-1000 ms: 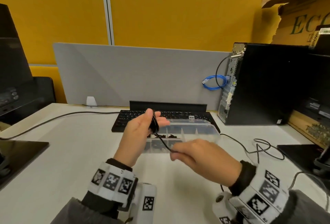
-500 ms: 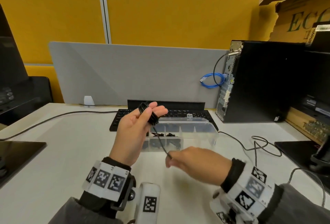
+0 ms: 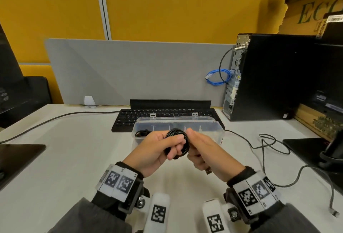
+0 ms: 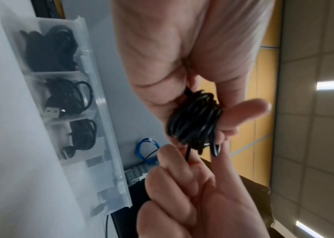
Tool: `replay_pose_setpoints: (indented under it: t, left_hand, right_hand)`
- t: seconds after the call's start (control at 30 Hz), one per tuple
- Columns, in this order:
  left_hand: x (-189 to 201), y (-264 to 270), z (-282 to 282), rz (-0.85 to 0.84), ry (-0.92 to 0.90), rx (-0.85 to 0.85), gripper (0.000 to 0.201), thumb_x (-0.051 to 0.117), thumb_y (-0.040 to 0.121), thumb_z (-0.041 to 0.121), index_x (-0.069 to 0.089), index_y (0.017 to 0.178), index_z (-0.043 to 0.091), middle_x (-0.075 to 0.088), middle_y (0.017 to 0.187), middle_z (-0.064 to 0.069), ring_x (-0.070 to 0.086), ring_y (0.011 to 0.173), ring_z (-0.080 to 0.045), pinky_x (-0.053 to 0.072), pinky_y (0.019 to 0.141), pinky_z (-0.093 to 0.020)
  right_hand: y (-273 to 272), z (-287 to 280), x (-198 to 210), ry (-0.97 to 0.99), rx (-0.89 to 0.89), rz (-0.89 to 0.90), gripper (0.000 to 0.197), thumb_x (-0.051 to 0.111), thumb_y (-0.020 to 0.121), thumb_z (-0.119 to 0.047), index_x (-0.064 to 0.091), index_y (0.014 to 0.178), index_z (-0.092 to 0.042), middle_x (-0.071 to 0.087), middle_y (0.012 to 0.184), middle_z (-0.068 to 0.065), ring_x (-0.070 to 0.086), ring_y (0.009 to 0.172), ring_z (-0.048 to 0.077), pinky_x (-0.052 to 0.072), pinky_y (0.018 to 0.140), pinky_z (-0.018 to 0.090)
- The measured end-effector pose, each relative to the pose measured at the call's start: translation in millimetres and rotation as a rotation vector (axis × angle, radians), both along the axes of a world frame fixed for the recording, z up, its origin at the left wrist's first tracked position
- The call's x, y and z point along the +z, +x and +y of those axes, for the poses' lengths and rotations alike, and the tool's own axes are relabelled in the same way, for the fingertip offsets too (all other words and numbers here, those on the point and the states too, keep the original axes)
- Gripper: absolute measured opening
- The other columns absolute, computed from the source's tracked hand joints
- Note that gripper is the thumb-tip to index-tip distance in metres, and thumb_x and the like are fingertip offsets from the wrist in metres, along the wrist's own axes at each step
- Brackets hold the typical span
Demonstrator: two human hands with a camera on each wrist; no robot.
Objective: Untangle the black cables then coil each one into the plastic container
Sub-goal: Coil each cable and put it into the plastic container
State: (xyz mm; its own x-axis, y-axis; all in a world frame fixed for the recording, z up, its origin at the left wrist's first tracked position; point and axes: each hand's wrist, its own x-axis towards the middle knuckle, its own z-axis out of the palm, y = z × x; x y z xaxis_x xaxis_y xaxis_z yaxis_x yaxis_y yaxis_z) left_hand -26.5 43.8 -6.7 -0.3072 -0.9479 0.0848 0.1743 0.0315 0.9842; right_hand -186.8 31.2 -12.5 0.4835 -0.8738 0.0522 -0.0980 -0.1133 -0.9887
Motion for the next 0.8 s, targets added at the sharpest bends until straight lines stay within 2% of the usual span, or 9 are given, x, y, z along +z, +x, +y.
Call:
replay_pose_setpoints:
  t: [0.13,0.23,0.33,0.4,0.47,0.57,0.67,0.7,0.8]
  left_hand:
    - [-9,-3,-7,-0.014,0.031,0.074,0.031,0.053,0.089,0.016,0.059,0.06,0.008,0.045,0.051,-0.005,0.051,0.052,-0.008,0.048,0.06,-0.014]
    - [-12,-8,-7,-0.055,0.002,0.103,0.031,0.056,0.088,0.02,0.057,0.06,0.005,0.05,0.051,-0.002,0.052,0.057,-0.009,0.048,0.066,-0.018]
    - [-17,-10,-11,-0.337,-0.157,0.232,0.025,0.06,0.086,0.029,0.064,0.076,0.007,0.055,0.064,0.001,0.05,0.062,-0.005,0.042,0.065,-0.019]
    - [-17,-9,-10,-0.514,-0.242,0.249,0.023,0.054,0.09,0.034,0.059,0.079,0.015,0.05,0.065,0.007,0.044,0.057,-0.001,0.037,0.061,-0.019]
    - [-14,-8,-7,-0.56,-0.242,0.219,0.023,0.045,0.094,0.035,0.051,0.079,0.021,0.049,0.068,0.008,0.045,0.06,-0.002,0.037,0.063,-0.022]
    - [-6,-6,-4,-0.462,-0.193,0.229,0.028,0.037,0.097,0.035,0.044,0.074,0.021,0.048,0.07,0.009,0.045,0.066,-0.008,0.039,0.066,-0.026]
    - [-2,-7,-1,-0.271,-0.137,0.152,0.032,0.032,0.096,0.039,0.039,0.071,0.019,0.043,0.059,0.016,0.042,0.057,-0.002,0.036,0.057,-0.017]
    - [-3,-9,0,-0.236,-0.121,0.13,0.033,0.032,0.094,0.041,0.038,0.07,0.019,0.042,0.058,0.016,0.041,0.056,-0.002,0.034,0.056,-0.016]
    - [-5,-13,1,-0.142,-0.068,0.104,0.032,0.036,0.087,0.045,0.041,0.069,0.02,0.043,0.063,0.011,0.04,0.063,-0.008,0.032,0.058,-0.02]
  right_hand:
    - [3,3,-7,-0.032,0.012,0.035,0.024,0.049,0.09,-0.042,0.056,0.091,-0.019,0.04,0.06,-0.005,0.023,0.045,0.005,0.02,0.039,0.015]
    - [2,3,-10,0.002,0.0,-0.015,0.018,0.05,0.094,-0.03,0.057,0.096,-0.013,0.044,0.052,-0.015,0.022,0.044,0.005,0.019,0.039,0.015]
    - [-1,0,-15,0.007,-0.089,-0.027,0.023,0.05,0.094,-0.025,0.054,0.101,-0.004,0.036,0.048,-0.015,0.022,0.043,0.005,0.017,0.039,0.017]
    - [-1,-1,-17,-0.006,-0.078,-0.02,0.025,0.051,0.094,-0.027,0.055,0.101,-0.004,0.034,0.05,-0.014,0.023,0.043,0.005,0.018,0.039,0.017]
    - [-4,0,-17,0.002,-0.022,-0.055,0.026,0.052,0.091,-0.03,0.056,0.101,-0.006,0.032,0.054,-0.01,0.024,0.045,0.005,0.021,0.04,0.016]
    - [-15,-4,-13,-0.085,-0.055,-0.054,0.019,0.048,0.093,-0.025,0.059,0.09,-0.01,0.037,0.055,-0.012,0.033,0.05,0.005,0.031,0.048,0.013]
    - [-28,-14,-12,-0.399,-0.256,0.296,0.026,0.046,0.095,-0.028,0.066,0.08,-0.029,0.053,0.073,-0.015,0.049,0.08,0.005,0.037,0.074,0.018]
    - [-30,-16,-12,-0.432,-0.318,0.324,0.026,0.047,0.094,-0.03,0.066,0.078,-0.031,0.053,0.076,-0.013,0.05,0.084,0.006,0.038,0.079,0.021]
    - [-26,-15,-12,-0.277,-0.338,-0.01,0.025,0.046,0.095,-0.021,0.065,0.08,-0.02,0.055,0.062,-0.01,0.049,0.058,0.003,0.042,0.059,0.016]
